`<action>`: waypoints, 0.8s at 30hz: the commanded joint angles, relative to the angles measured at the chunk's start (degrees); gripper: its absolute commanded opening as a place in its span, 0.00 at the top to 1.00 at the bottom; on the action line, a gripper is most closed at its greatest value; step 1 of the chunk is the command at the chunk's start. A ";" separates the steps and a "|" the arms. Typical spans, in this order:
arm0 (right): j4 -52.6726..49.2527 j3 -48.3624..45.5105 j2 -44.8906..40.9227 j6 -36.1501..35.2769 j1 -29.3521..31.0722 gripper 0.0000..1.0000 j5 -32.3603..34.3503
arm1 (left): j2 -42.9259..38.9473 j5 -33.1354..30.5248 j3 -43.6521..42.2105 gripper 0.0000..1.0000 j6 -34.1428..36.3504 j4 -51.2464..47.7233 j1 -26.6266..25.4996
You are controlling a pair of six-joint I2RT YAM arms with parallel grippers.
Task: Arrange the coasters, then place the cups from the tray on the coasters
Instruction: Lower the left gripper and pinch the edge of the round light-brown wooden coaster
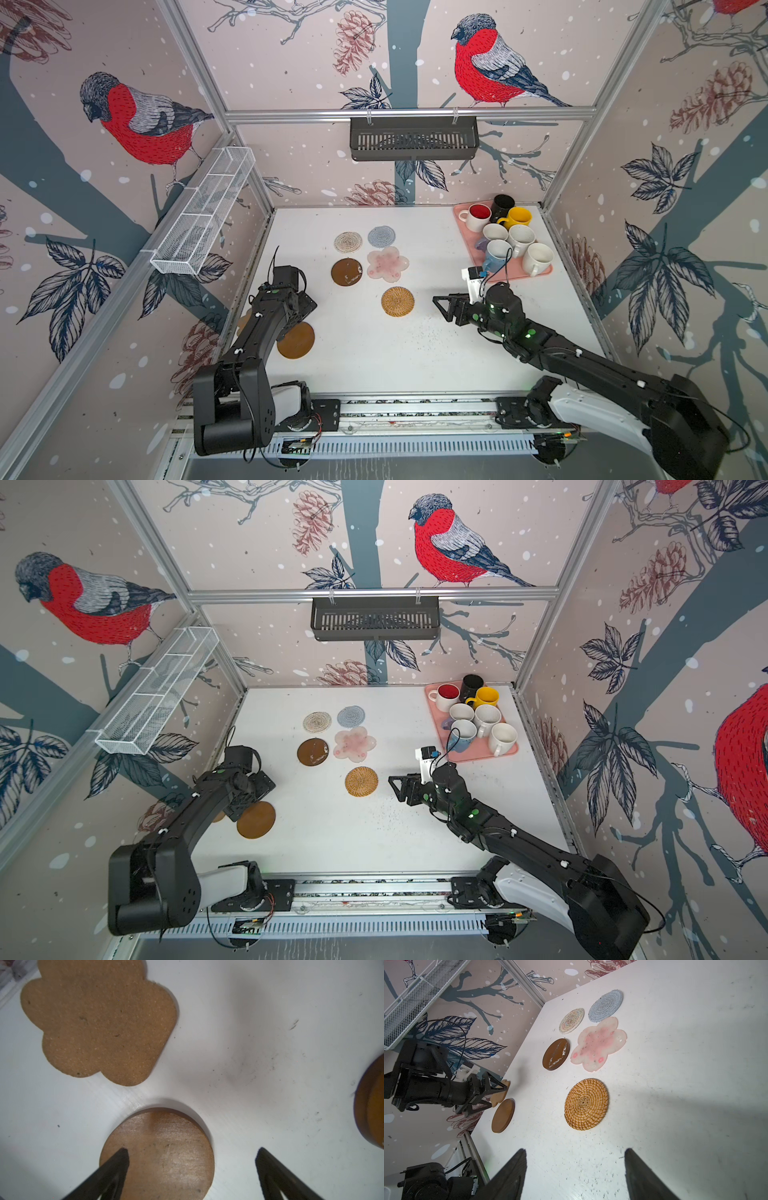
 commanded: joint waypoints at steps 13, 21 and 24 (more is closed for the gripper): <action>3.45 -1.00 -0.81 2.10 -1.99 0.25 -3.65 | -3.48 0.70 -7.81 0.15 -8.19 4.12 0.32; 3.56 -1.10 -0.20 2.08 -2.45 0.25 -3.85 | -3.39 2.52 -10.73 0.20 -8.80 7.40 0.32; 3.50 -1.09 -0.19 2.08 -2.61 0.25 -3.83 | -3.39 4.03 -12.02 0.22 -8.94 9.93 0.32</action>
